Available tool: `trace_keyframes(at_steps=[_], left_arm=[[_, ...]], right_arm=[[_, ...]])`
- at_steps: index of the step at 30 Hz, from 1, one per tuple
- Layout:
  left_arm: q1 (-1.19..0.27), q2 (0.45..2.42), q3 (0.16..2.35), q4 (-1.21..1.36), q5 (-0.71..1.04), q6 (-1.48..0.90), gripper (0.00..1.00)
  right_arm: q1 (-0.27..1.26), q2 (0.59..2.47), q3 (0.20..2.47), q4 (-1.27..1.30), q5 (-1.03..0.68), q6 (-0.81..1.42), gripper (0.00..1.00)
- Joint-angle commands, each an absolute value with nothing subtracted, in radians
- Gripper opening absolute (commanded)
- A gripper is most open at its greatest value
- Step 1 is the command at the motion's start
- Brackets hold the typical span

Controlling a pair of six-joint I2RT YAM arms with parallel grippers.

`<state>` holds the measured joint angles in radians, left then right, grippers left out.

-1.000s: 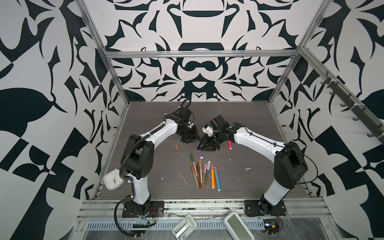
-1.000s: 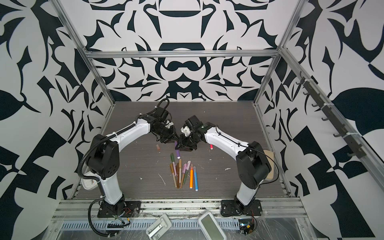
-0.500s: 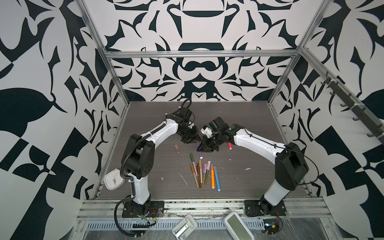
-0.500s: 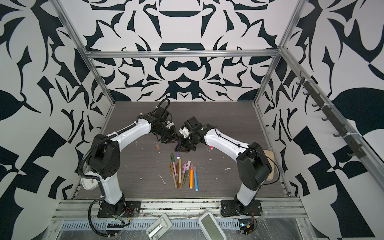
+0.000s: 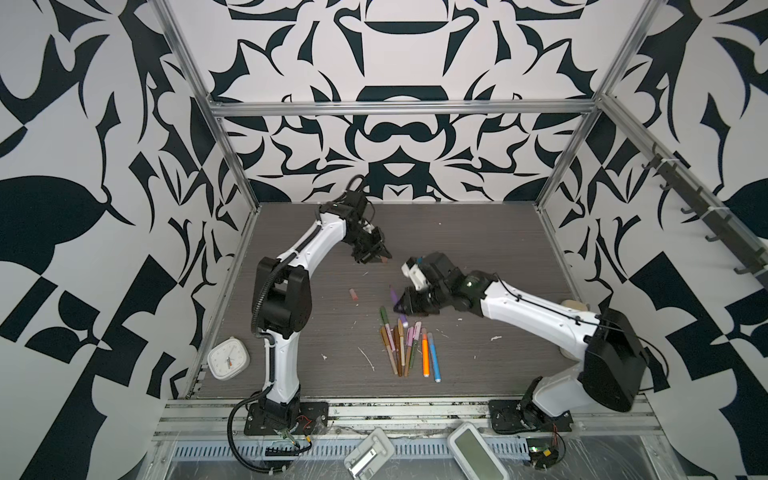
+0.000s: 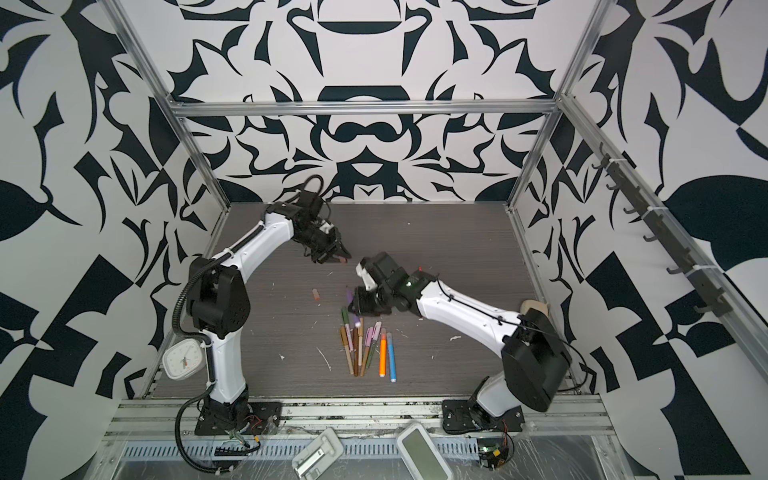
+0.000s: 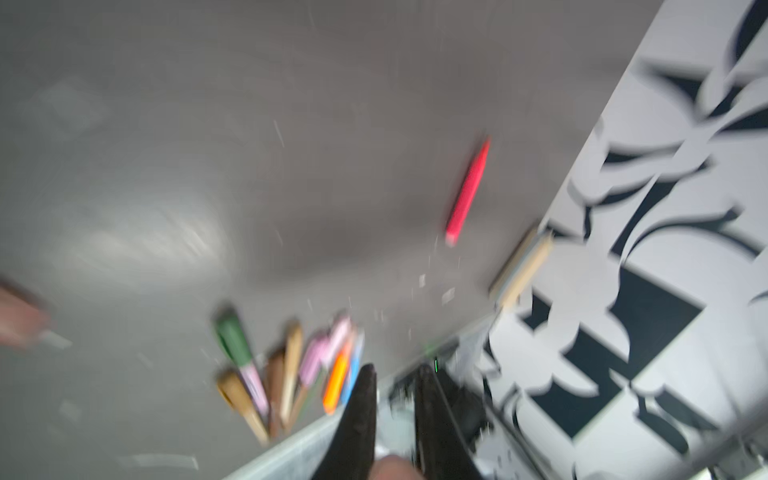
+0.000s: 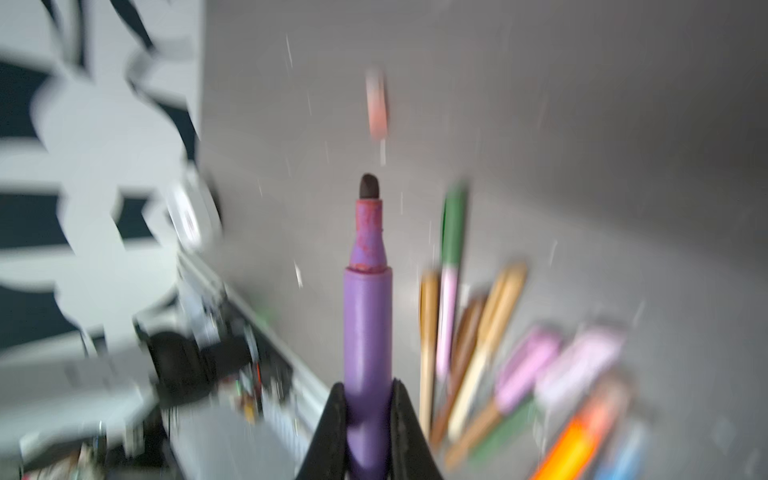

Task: Open the pen caps

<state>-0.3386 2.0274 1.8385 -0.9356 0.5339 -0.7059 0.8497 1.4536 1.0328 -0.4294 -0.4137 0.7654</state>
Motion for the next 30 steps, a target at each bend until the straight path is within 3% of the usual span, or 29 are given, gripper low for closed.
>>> trace_keyframes(at_steps=[1, 15, 30], left_arm=[[-0.276, 2.026, 1.836, -0.952, 0.405, -0.667, 0.00], [-0.254, 1.917, 1.558, -1.025, 0.144, -0.590, 0.00], [-0.255, 1.916, 1.345, -0.908, 0.169, -0.586, 0.00]], right_arm=[[0.869, 1.379, 0.989, -0.526, -0.429, 0.822, 0.00], [0.727, 1.329, 1.024, -0.621, -0.410, 0.728, 0.00], [0.686, 1.316, 1.043, -0.687, -0.400, 0.679, 0.00]])
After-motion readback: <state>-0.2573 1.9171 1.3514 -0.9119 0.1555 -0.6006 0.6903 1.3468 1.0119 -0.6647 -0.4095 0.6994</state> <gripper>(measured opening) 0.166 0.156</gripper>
